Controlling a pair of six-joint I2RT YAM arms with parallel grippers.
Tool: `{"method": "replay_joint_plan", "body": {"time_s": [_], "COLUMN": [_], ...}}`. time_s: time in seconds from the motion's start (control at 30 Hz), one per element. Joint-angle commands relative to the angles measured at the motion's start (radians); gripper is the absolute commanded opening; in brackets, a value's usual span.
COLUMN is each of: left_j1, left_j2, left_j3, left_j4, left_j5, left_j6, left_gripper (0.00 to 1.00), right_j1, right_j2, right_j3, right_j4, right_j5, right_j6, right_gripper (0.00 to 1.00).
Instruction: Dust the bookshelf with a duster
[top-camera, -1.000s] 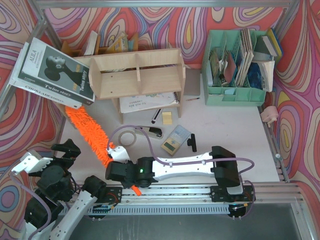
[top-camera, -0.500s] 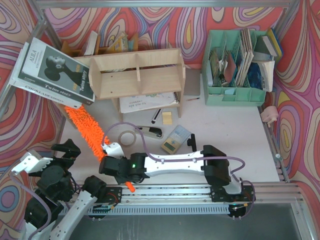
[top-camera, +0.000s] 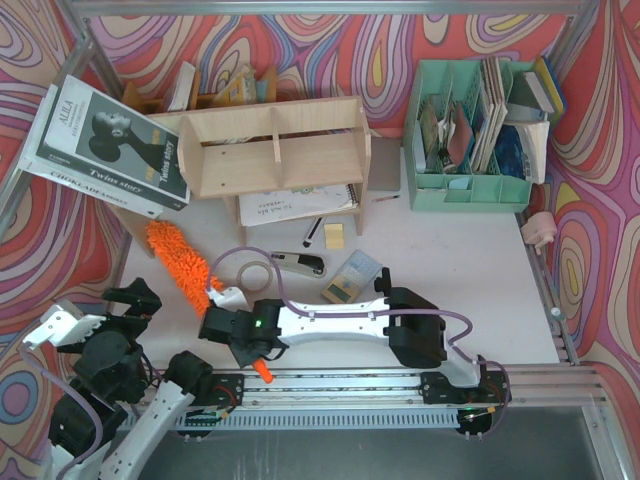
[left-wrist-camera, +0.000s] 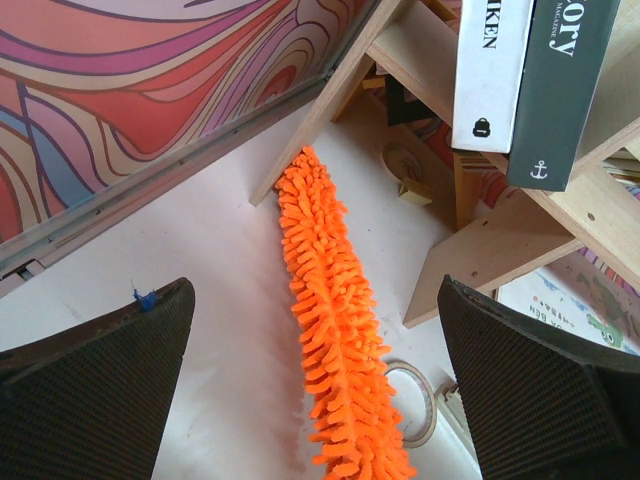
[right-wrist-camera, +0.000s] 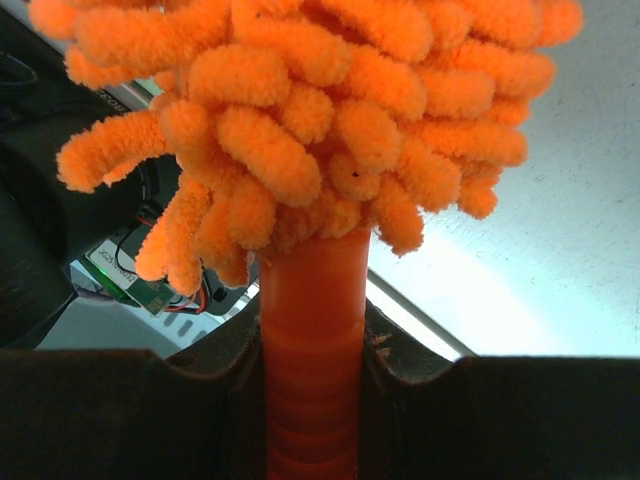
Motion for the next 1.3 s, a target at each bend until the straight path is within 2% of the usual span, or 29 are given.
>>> {"method": "replay_joint_plan", "body": {"time_s": [0.0, 0.17, 0.3, 0.5, 0.67, 0.97, 1.27], "left_j1": [0.003, 0.004, 0.004, 0.004, 0.004, 0.004, 0.004], "left_j2": [-0.014, -0.013, -0.011, -0.011, -0.015, -0.011, 0.0], "left_j3": [0.005, 0.005, 0.005, 0.005, 0.006, 0.005, 0.003], "left_j4": [-0.002, -0.003, -0.003, -0.001, -0.002, 0.004, 0.01], "left_j5": [-0.027, -0.026, -0.025, -0.026, -0.027, -0.027, -0.031], "left_j6": [0.001, 0.001, 0.003, 0.003, 0.003, 0.01, 0.017], "left_gripper": [0.98, 0.98, 0.98, 0.98, 0.98, 0.98, 0.98], "right_j1": [0.002, 0.048, 0.058, 0.053, -0.006, -0.028, -0.028], "right_j2": [-0.078, -0.214, -0.25, -0.196, -0.121, -0.064, -0.056], "right_j3": [-0.033, -0.177, -0.199, -0.114, -0.086, -0.108, -0.011], "right_j4": [0.049, 0.198, 0.232, 0.204, 0.171, 0.17, 0.156], "right_j5": [0.049, 0.167, 0.218, 0.219, 0.105, 0.164, 0.185], "right_j6": [0.001, -0.022, -0.026, -0.059, -0.035, -0.096, -0.164], "right_gripper": [0.0, 0.0, 0.0, 0.0, 0.0, 0.0, 0.0]}}
